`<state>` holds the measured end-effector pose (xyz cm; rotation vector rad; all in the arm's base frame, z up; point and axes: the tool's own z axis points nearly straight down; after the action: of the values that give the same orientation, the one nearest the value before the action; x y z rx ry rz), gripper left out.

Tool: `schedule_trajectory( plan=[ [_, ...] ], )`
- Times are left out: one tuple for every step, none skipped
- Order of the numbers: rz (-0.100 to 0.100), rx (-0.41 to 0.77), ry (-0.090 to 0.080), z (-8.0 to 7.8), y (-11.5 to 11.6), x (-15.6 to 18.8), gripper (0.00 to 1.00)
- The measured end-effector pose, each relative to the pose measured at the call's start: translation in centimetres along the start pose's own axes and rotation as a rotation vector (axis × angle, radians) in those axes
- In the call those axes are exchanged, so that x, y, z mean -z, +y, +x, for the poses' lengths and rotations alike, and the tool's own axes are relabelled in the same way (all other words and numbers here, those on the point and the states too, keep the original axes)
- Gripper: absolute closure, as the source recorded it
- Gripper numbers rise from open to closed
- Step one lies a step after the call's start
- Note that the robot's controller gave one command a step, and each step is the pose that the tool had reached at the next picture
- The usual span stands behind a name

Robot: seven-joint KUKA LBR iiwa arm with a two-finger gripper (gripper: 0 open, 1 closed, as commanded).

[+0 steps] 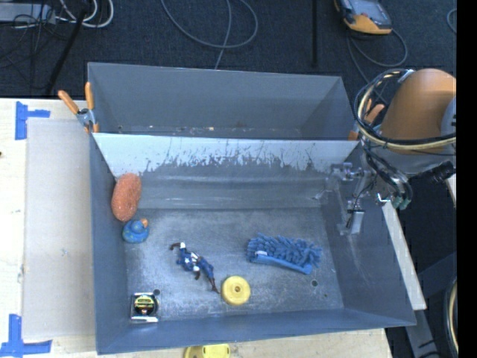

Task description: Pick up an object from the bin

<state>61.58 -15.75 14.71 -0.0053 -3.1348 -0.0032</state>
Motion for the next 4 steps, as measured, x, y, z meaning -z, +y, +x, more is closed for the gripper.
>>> schedule_trajectory(
  plan=[
    [0.002, 0.003, -0.007, -0.1, 0.0, 0.5, 0.0],
    [0.003, 0.014, -0.009, 6.1, 3.8, -5.8, 0.0],
    [-0.003, -0.017, 0.002, 9.1, 4.0, -7.6, 0.0],
    [0.002, -0.046, -0.005, 9.1, 4.5, -7.5, 0.0]
  ],
)
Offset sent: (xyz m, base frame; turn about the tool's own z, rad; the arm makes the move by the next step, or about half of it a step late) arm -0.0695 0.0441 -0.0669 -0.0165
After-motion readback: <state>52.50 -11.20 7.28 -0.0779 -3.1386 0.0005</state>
